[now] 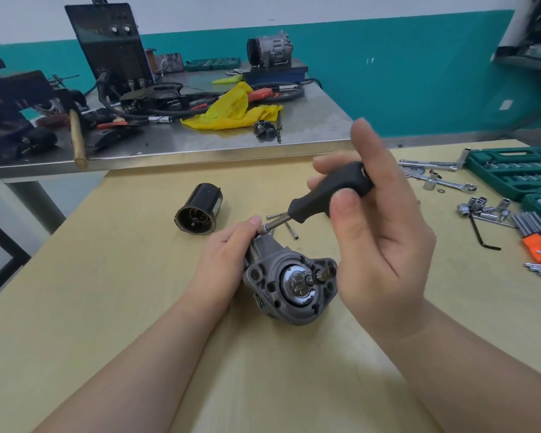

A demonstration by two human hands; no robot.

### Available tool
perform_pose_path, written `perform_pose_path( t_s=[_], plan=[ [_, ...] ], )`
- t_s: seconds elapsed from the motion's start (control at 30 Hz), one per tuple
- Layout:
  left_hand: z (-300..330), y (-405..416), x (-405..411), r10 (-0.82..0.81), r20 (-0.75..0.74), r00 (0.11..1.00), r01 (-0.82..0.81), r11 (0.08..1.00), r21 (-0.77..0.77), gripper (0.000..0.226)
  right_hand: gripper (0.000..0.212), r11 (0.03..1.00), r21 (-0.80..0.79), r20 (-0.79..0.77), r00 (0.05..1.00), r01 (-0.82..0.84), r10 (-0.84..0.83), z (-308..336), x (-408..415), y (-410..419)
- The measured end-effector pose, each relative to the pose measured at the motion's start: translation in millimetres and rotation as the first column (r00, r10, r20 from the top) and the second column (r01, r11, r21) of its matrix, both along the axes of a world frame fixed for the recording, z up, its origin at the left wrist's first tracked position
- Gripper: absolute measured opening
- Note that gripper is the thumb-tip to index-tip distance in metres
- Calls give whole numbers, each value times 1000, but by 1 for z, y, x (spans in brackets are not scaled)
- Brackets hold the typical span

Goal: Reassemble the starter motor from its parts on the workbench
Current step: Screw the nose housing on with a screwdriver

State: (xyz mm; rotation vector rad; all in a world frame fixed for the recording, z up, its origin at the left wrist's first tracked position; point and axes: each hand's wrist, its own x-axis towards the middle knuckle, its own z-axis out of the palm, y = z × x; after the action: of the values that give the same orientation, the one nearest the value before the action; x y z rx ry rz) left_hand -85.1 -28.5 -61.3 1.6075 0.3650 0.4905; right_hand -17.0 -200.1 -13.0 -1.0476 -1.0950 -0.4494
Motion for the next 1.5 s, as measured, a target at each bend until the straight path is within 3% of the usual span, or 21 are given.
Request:
perform_pose_path(
  t_s=[0.1,0.23,0.43,0.63,0.73,0.9,1.13,1.3,1.5],
  plan=[
    [0,0,1,8,2,1000,-8,1000,-2,45,51,997,-41,13,998,-58,58,-1,-4,-1],
    [0,0,1,8,-1,1000,-8,1000,0,44,41,998,-3,-45,997,-62,61,1,-6,1],
    [0,-1,0,-16,-3,1000,16,1000,-3,56,37,995,35,-47,995,94,-92,6,-2,1],
    [2,-2,0,-19,-6,1000,19,1000,-19,60,47,996,-13,-32,996,-84,84,3,-6,-2],
    [3,-3,0,-11,-10,1000,11,1000,-16,45,42,999,-6,-43,998,-42,42,7,-6,0],
    [3,-3,-1,-25,-19,1000,25,1000,-11,58,30,996,-1,-61,994,86,-86,8,1,-1],
    [6,-5,-3,-30,-30,999,29,999,-30,63,48,996,-45,-9,997,-79,78,5,-7,-5],
    [7,-5,-3,-26,-29,999,25,999,-36,64,36,995,-4,-109,989,-101,100,10,-9,-2],
    [4,-5,-4,9,-43,999,-10,1000,-29,62,33,997,37,-170,984,65,-58,14,-2,-2]
  ],
)
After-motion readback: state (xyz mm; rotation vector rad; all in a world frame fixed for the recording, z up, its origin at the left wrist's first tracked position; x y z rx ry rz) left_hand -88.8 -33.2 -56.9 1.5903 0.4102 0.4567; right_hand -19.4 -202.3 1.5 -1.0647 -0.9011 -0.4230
